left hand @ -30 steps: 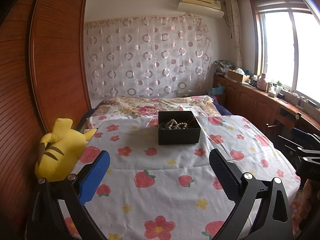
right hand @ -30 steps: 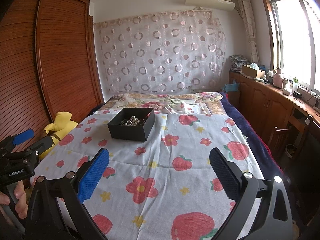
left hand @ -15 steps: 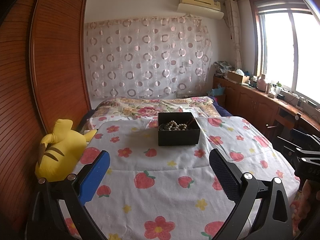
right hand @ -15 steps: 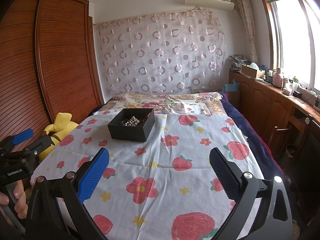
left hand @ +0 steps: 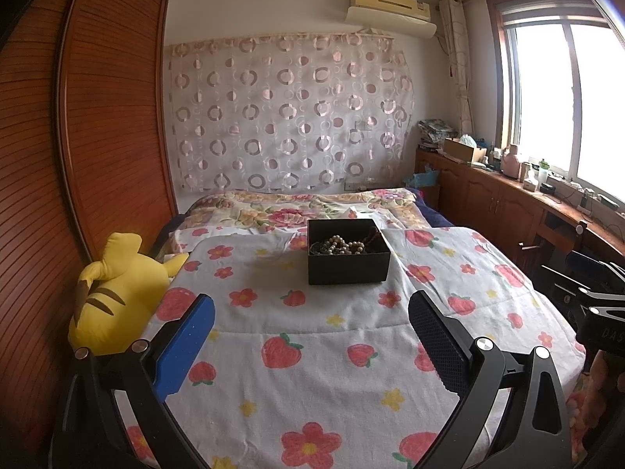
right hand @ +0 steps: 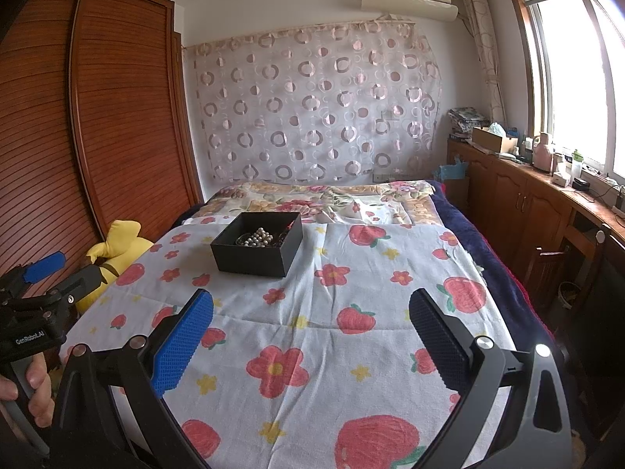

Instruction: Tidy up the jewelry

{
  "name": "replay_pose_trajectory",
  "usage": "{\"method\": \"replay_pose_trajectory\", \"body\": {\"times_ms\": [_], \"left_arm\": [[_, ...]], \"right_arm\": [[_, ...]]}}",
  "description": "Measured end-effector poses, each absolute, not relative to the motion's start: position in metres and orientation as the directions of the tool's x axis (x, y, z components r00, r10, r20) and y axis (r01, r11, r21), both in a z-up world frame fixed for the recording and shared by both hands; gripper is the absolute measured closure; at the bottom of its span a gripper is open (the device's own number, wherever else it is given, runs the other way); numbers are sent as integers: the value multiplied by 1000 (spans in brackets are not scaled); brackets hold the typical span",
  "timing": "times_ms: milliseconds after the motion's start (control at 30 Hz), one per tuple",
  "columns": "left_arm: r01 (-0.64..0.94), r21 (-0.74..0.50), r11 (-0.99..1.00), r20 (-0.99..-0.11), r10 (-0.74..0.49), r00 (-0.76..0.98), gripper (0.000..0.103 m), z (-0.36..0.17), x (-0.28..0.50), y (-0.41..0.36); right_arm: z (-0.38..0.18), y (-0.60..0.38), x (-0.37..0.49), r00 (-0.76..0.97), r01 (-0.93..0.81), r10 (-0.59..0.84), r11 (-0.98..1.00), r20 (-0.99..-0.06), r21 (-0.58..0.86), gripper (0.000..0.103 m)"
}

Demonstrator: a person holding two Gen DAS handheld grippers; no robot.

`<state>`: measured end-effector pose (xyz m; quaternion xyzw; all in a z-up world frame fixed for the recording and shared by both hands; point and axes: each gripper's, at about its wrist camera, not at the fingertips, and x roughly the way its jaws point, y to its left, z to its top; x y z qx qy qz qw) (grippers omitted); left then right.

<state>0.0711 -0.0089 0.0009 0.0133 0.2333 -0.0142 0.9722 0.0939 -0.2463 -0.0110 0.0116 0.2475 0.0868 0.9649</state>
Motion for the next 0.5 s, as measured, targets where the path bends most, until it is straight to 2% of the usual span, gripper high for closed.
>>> {"method": "replay_pose_trajectory", "body": {"times_ms": [500], "left_arm": [[34, 18, 999, -452, -22, 892, 7, -1, 71, -8]], "right_arm": [[-12, -246, 94, 863, -160, 171, 985, -476, 63, 2]]}}
